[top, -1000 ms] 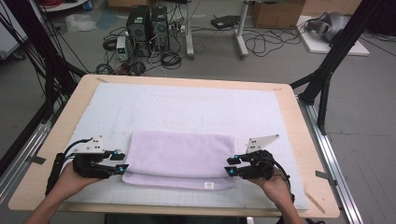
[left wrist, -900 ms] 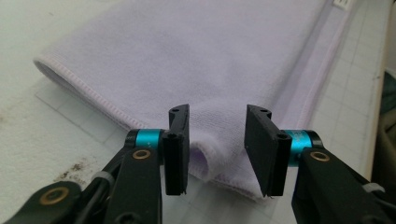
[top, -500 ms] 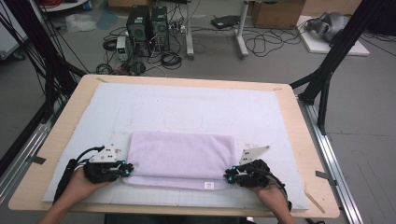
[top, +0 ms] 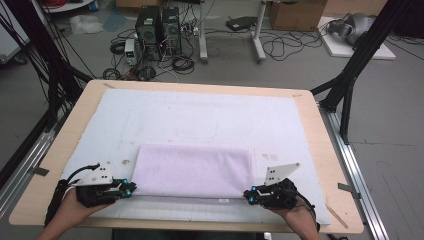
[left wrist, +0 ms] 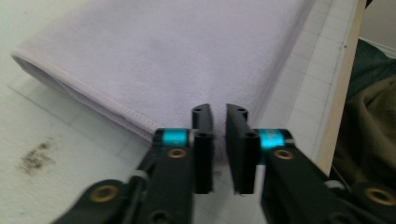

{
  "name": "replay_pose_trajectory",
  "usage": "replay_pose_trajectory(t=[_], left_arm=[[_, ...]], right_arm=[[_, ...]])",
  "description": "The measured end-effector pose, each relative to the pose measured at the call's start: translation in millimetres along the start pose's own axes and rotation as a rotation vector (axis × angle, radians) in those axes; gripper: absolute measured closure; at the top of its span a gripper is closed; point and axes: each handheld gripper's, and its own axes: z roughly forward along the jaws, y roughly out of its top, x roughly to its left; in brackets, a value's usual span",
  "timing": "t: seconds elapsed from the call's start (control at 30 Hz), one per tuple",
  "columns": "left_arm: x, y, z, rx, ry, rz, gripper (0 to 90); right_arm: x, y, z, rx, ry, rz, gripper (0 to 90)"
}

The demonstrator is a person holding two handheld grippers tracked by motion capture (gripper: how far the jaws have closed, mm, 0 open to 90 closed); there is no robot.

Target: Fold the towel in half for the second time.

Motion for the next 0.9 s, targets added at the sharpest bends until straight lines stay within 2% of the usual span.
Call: replay_pose_trajectory(t=[0.1,0.17,0.23,0.37,0.47,0.6,0.73,0.9], left_arm=[[0.7,4.5,-1.8,-0.019,0.014,-0.004,66.5],[3.3,9.0,-4.9,-0.033,0.019,-0.004,64.1],[7.0,12.5,-7.0,-0.049,0.035,-0.009,62.2],[17.1,16.6,-5.1,-0.049,0.073,-0.012,58.2],[26.2,19.7,-1.3,-0.053,0.101,-0.024,56.4],[41.6,27.8,6.7,-0.060,0.128,-0.055,55.7],[56.2,40.4,17.6,-0.070,0.180,-0.060,55.6],[80.4,48.7,34.8,-0.086,0.212,-0.120,53.4]], right_arm=[[-4.1,4.5,-7.7,-0.065,-0.007,0.016,70.4],[-8.3,9.3,-12.3,-0.083,-0.021,0.020,67.6],[-12.6,13.5,-14.0,-0.080,-0.040,0.021,64.9],[-26.6,19.6,-11.6,-0.088,-0.082,0.034,62.3],[-37.7,24.2,-6.6,-0.070,-0.122,0.049,58.8],[-52.2,32.8,-1.6,-0.067,-0.151,0.065,54.1],[-67.6,40.6,4.0,-0.063,-0.198,0.056,51.4],[-87.6,45.2,10.9,-0.084,-0.219,0.071,47.0]])
